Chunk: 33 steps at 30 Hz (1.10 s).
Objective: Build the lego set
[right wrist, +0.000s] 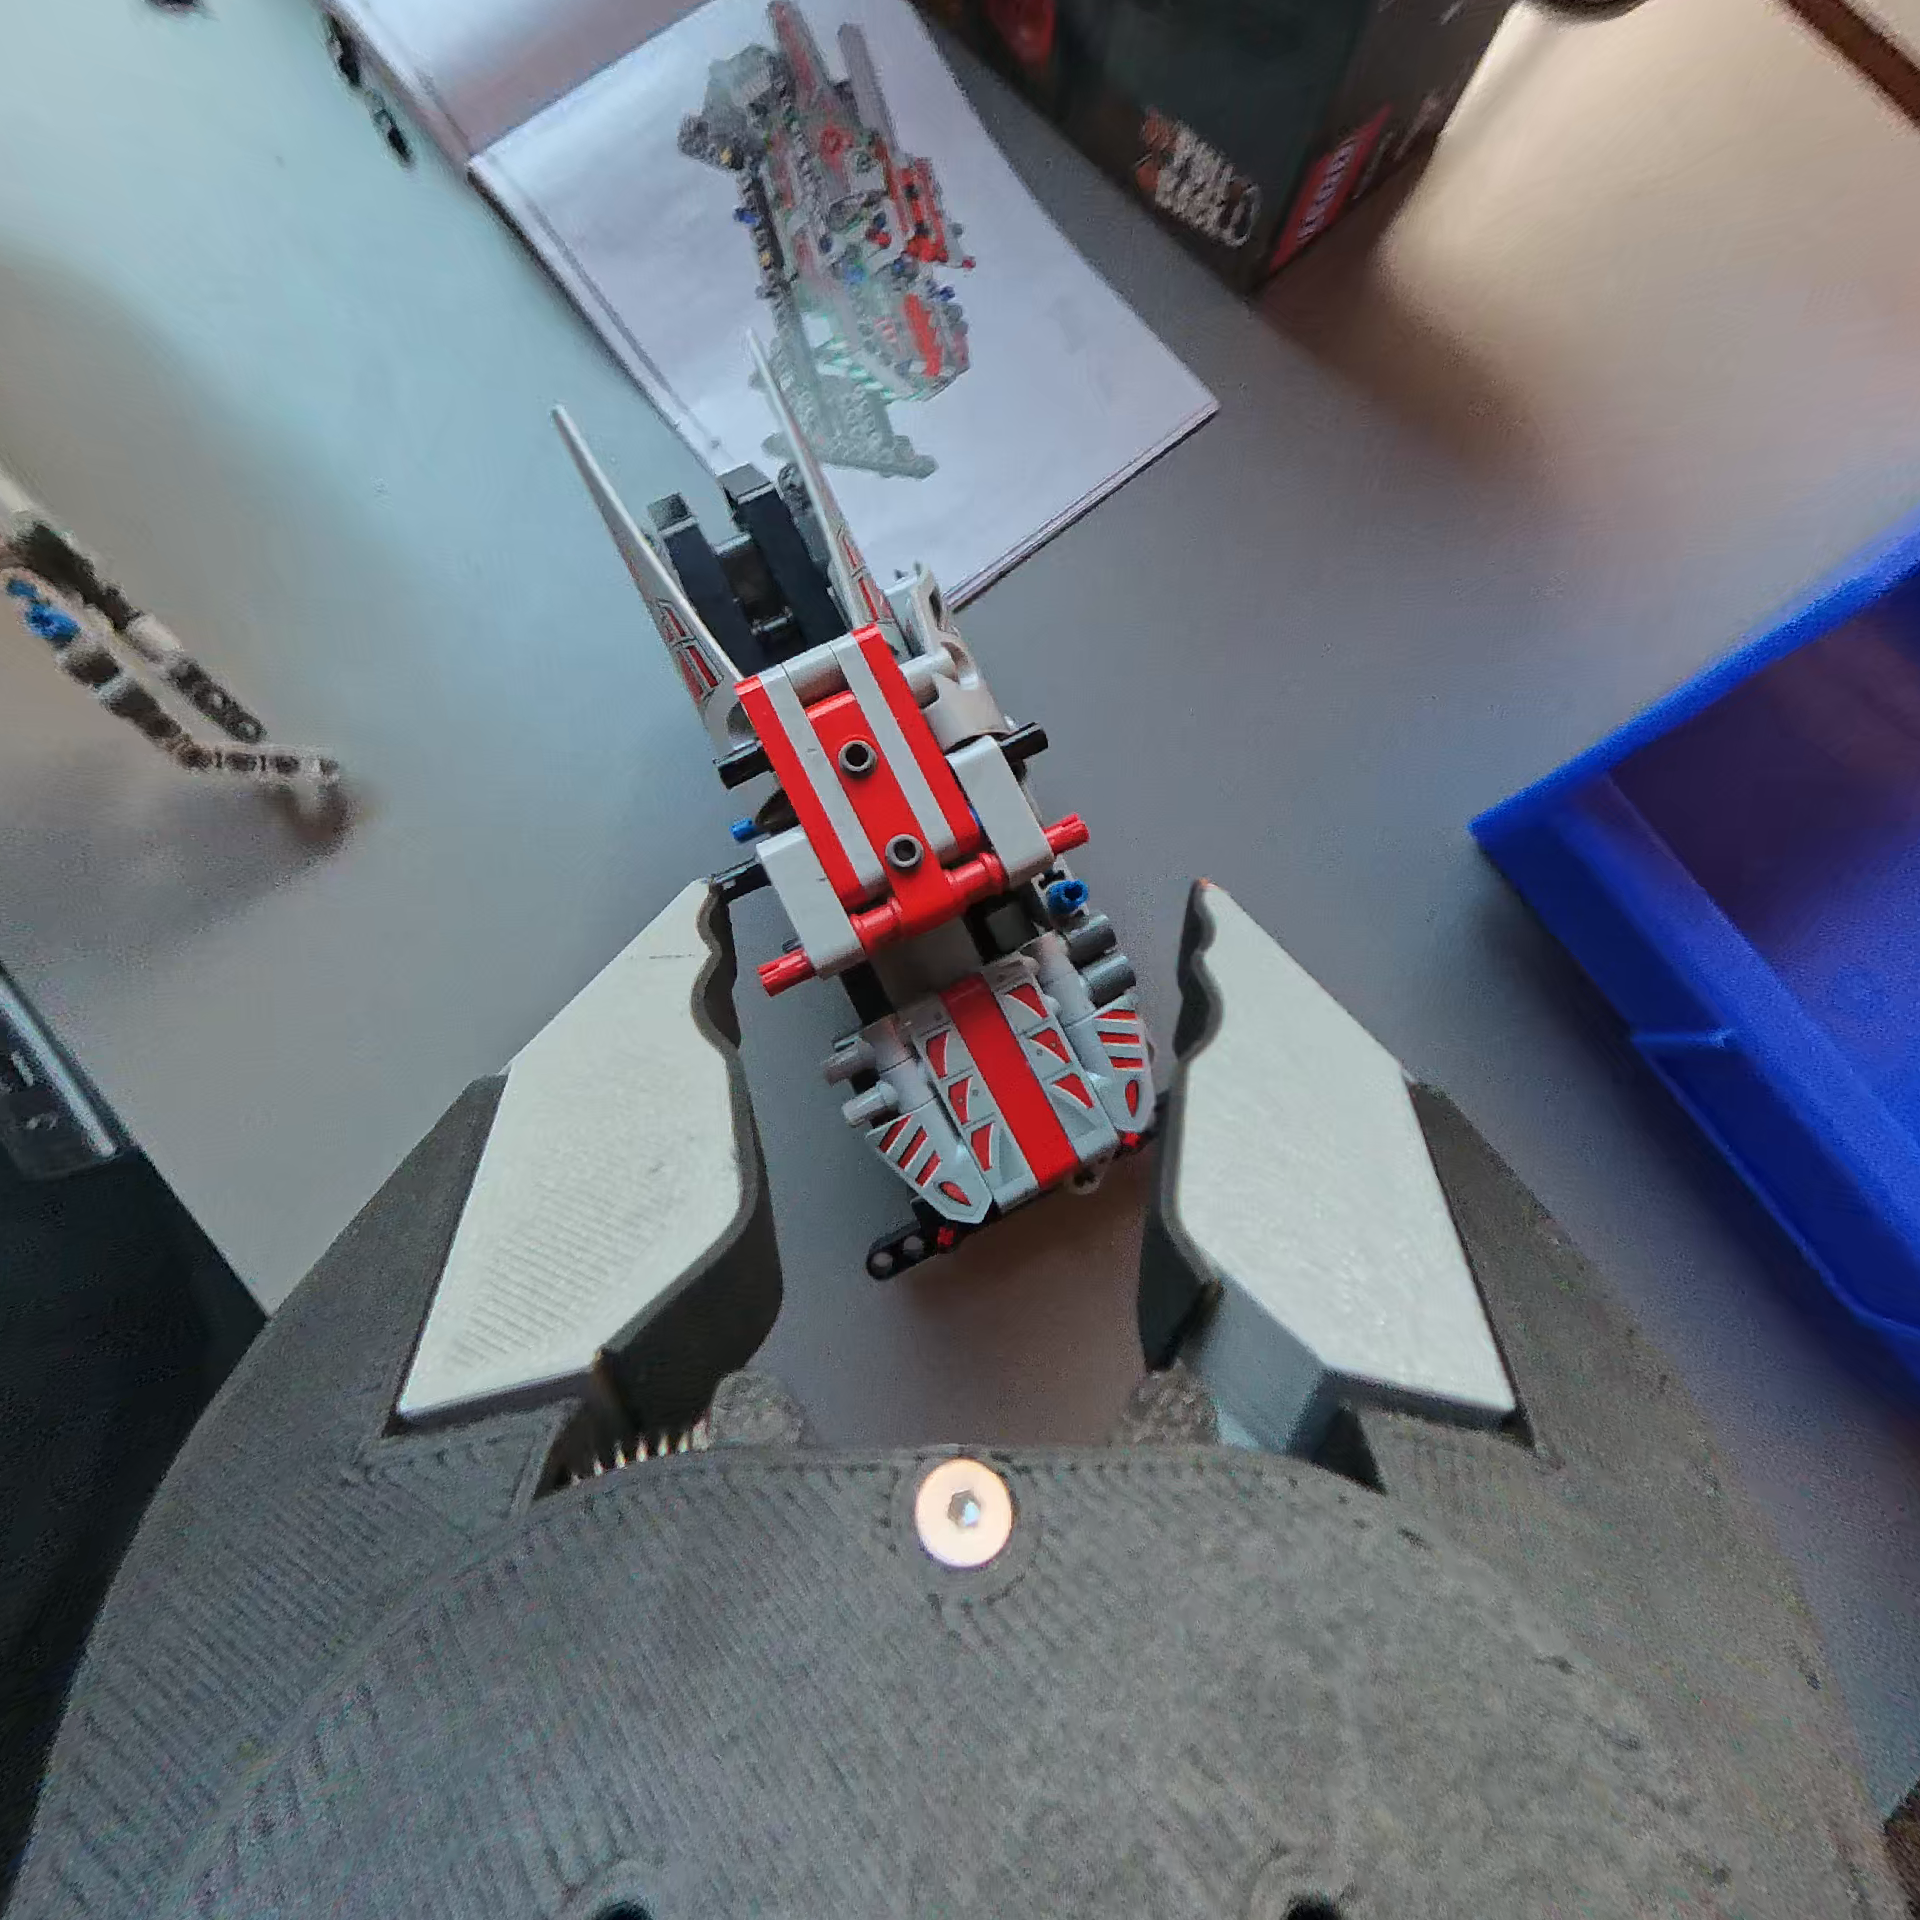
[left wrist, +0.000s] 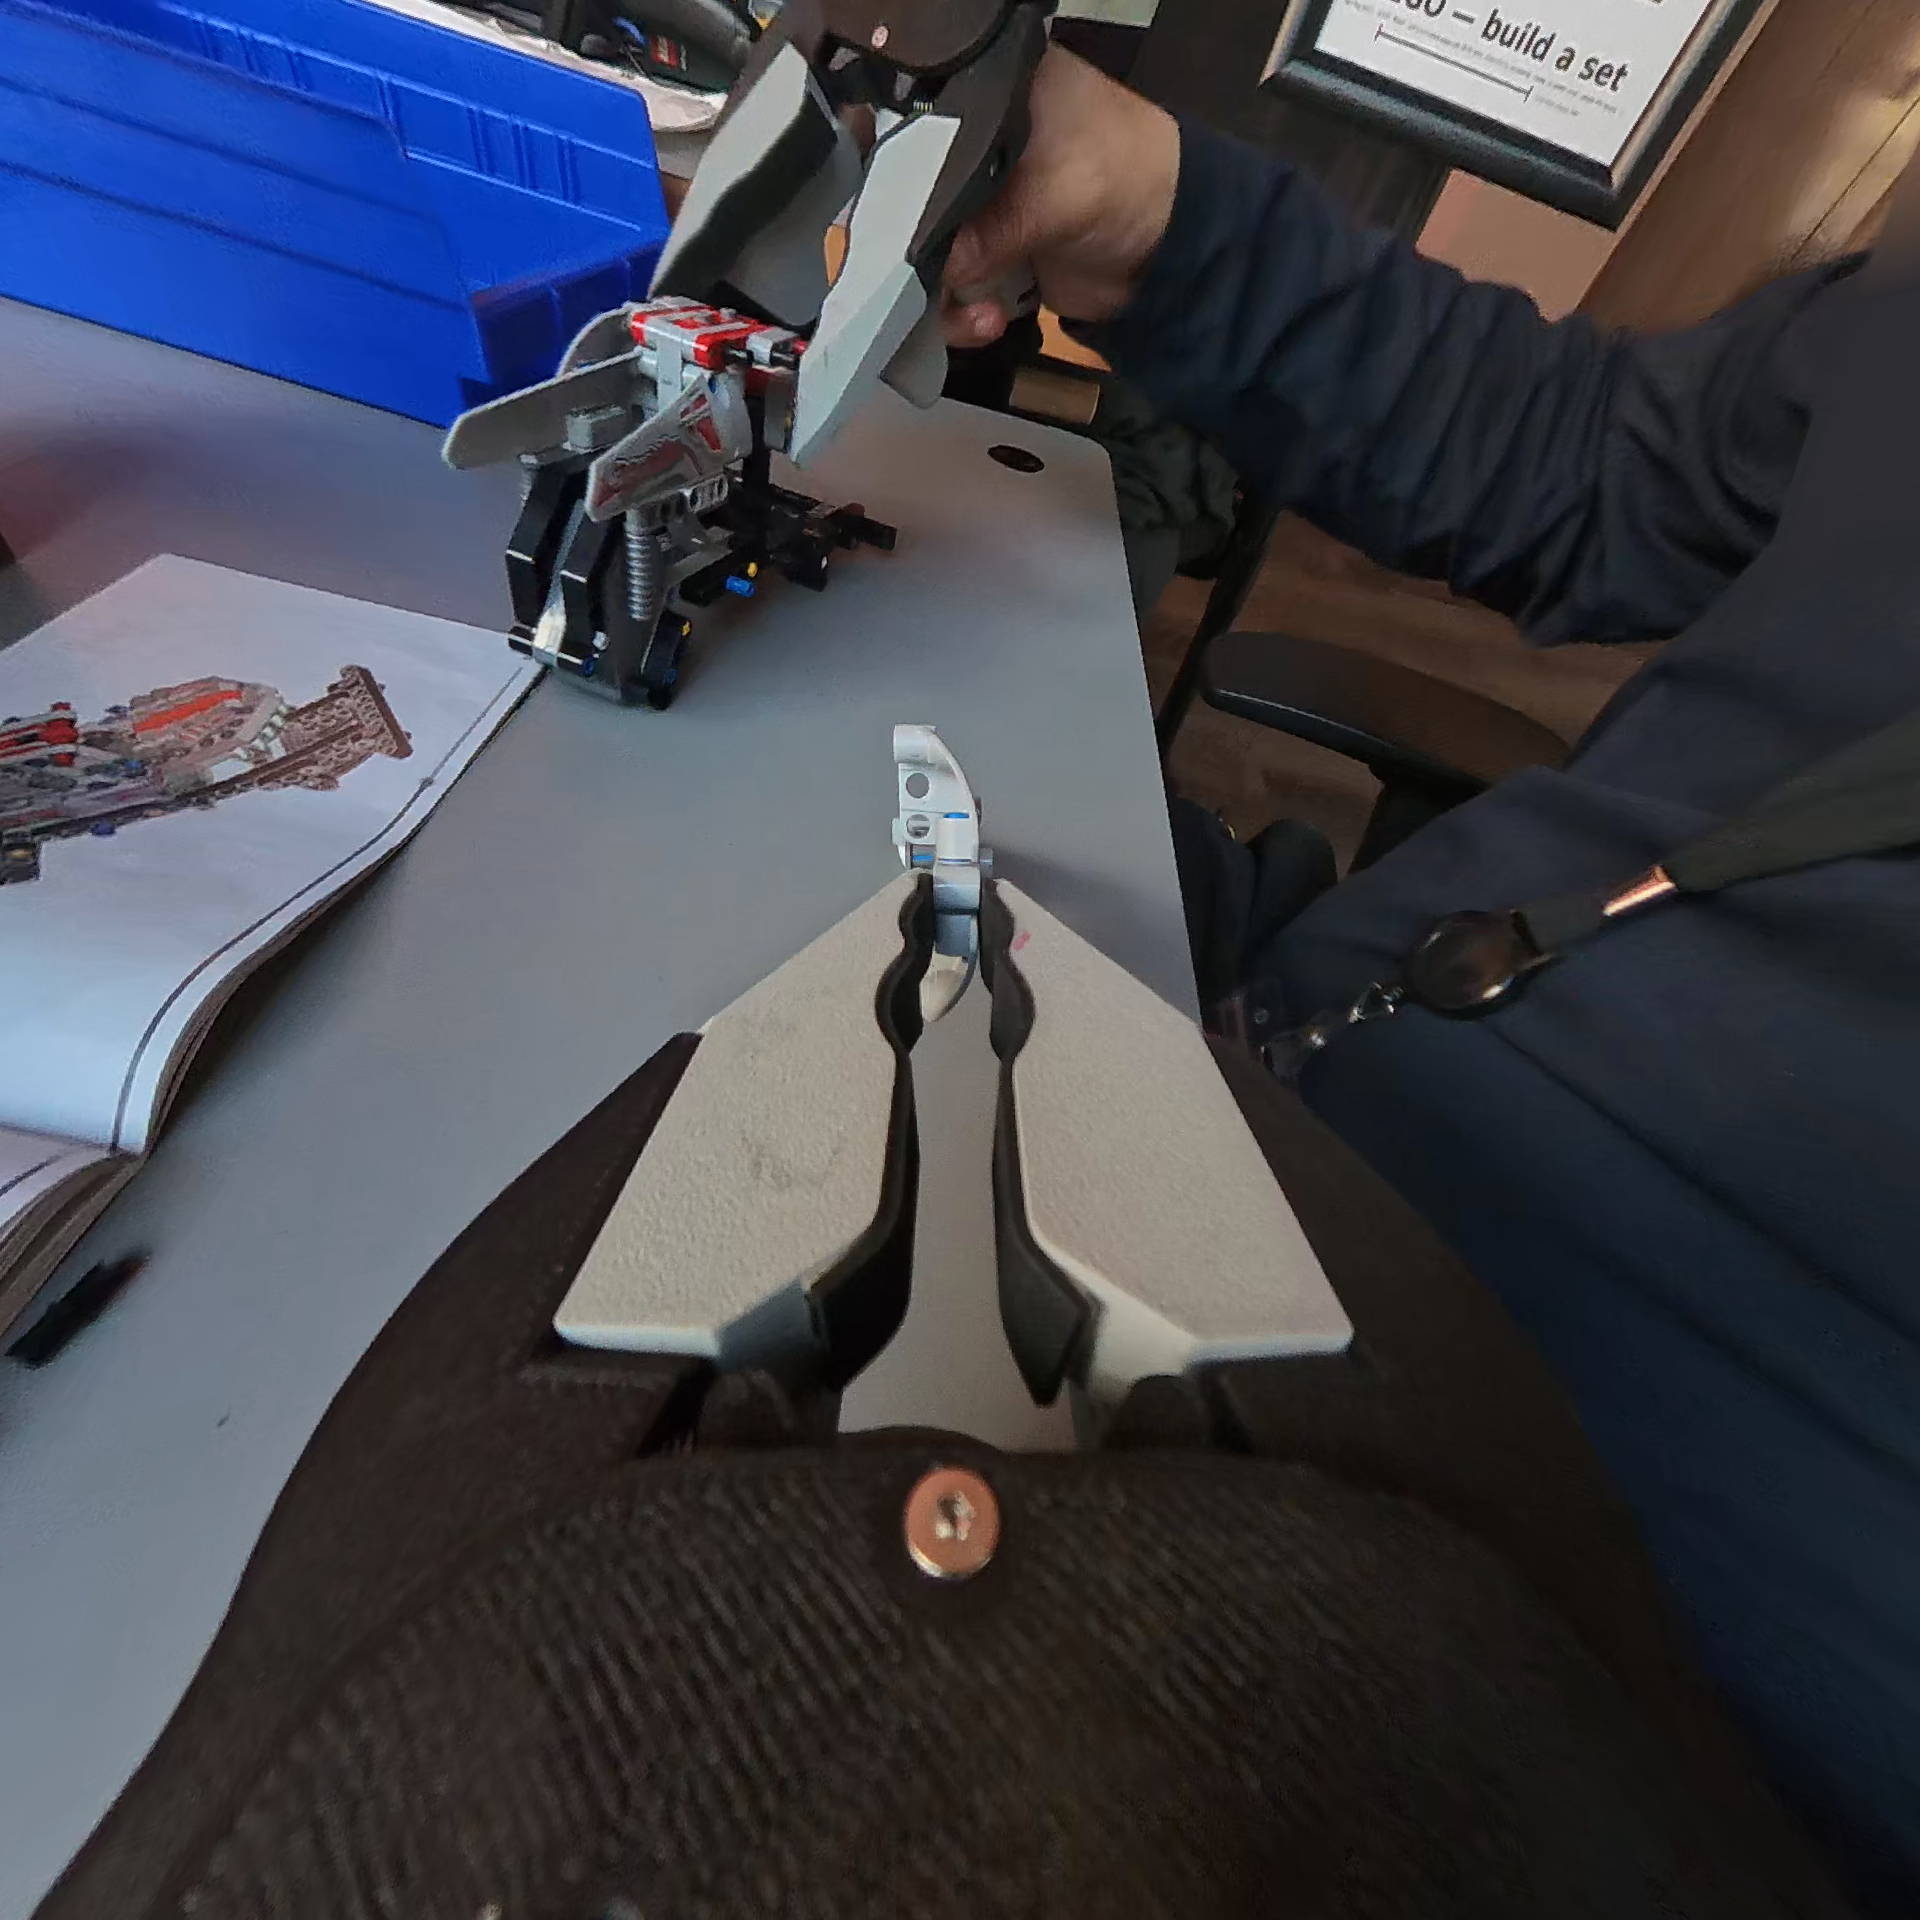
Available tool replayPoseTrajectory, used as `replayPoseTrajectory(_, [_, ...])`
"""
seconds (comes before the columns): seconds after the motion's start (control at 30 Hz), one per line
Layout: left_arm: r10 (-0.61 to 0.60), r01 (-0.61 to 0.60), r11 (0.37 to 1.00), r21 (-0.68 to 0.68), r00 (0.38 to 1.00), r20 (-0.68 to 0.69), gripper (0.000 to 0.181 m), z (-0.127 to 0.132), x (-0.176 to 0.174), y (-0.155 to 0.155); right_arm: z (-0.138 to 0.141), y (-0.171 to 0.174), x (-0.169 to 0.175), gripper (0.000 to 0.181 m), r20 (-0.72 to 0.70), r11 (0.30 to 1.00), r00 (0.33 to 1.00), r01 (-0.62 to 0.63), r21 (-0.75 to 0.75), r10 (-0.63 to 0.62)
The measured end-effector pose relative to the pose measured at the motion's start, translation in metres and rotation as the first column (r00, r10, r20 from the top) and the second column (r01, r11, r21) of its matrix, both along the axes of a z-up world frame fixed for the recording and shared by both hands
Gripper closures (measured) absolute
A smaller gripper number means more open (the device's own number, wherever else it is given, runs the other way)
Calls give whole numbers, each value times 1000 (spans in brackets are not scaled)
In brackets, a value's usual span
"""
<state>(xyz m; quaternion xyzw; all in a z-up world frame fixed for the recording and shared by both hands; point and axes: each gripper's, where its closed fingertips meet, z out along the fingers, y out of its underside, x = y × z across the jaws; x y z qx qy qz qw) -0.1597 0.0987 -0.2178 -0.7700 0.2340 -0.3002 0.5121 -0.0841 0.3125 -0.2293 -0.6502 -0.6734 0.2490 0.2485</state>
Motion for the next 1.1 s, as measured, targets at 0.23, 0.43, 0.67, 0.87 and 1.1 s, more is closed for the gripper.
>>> replayPoseTrajectory(0.23, [-46, 46, 999, 10, 999, 9, 176, 2, 33, 31, 47, -10, 35, 94, -276, 994, 961, 6, -105, -35])
replayPoseTrajectory(0.43, [-138, 137, 990, 36, 990, 39, 176, 9, 74, 65, 48, -101, 62, 129, -469, 909, 853, -359, -213, 227])
replayPoseTrajectory(0.67, [-144, 134, 988, 79, 979, 145, 176, 22, 92, 92, 5, -111, 51, 138, -407, 910, 883, -346, -227, 235])
replayPoseTrajectory(0.87, [-153, 137, 987, 86, 964, 219, 176, 27, 95, 101, 14, -106, 45, 163, -434, 907, 878, -336, -253, 204])
replayPoseTrajectory(1.1, [-99, 92, 994, 53, 984, 147, 172, 18, 88, 110, 11, -88, 51, 176, -309, 930, 926, -294, -222, 219])
